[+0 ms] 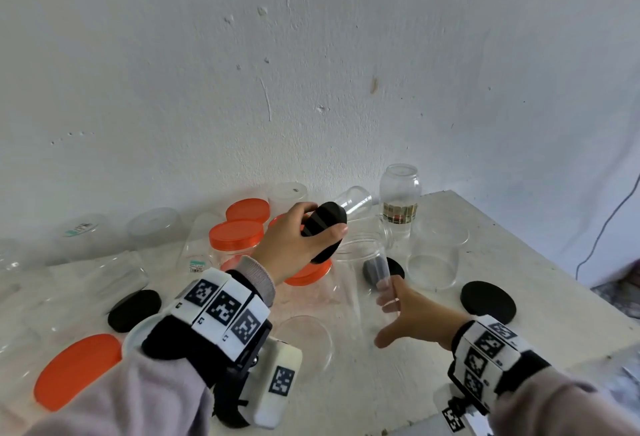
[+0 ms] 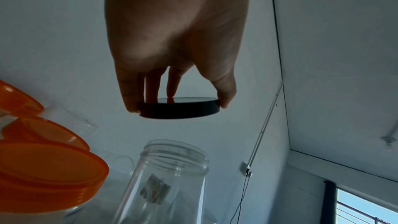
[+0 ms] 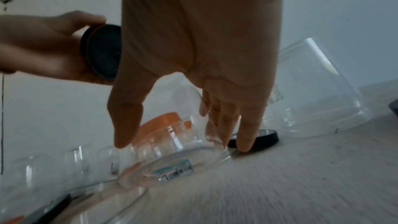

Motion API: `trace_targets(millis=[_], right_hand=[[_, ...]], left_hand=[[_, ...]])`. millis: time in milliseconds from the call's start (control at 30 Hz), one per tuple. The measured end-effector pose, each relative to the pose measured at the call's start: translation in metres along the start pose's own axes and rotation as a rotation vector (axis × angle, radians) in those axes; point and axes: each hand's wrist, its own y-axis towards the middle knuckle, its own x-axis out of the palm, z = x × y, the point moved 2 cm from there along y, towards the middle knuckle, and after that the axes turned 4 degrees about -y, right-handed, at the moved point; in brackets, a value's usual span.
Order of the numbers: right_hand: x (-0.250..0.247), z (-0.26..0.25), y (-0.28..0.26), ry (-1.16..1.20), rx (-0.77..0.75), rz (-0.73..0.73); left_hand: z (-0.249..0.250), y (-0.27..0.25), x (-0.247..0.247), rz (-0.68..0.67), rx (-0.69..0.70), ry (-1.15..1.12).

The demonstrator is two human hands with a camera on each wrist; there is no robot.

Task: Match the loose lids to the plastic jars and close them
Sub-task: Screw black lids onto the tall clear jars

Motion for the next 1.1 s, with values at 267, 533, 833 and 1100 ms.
trace_targets(millis=[267, 533, 833, 1100], right_hand=[[0.008, 0.011, 0.009, -0.169, 0.001, -0.019], [0.005, 0.018, 0.008, -0.113, 0.003, -0.034], [-0.012, 0.003, 0.002, 0.036, -0.180, 0.005], [-0.012, 0.003, -0.001, 0.040, -0.179, 0.007]], left_hand=[[0.003, -0.001, 0.017, -0.083, 0.033, 0.117], [-0.001, -0.003, 0.032, -0.188, 0.016, 0.186], [0.002, -0.003, 0.050, -0.279, 0.067, 0.282], [0.006, -0.002, 0.073, -0.386, 0.119, 0.414]])
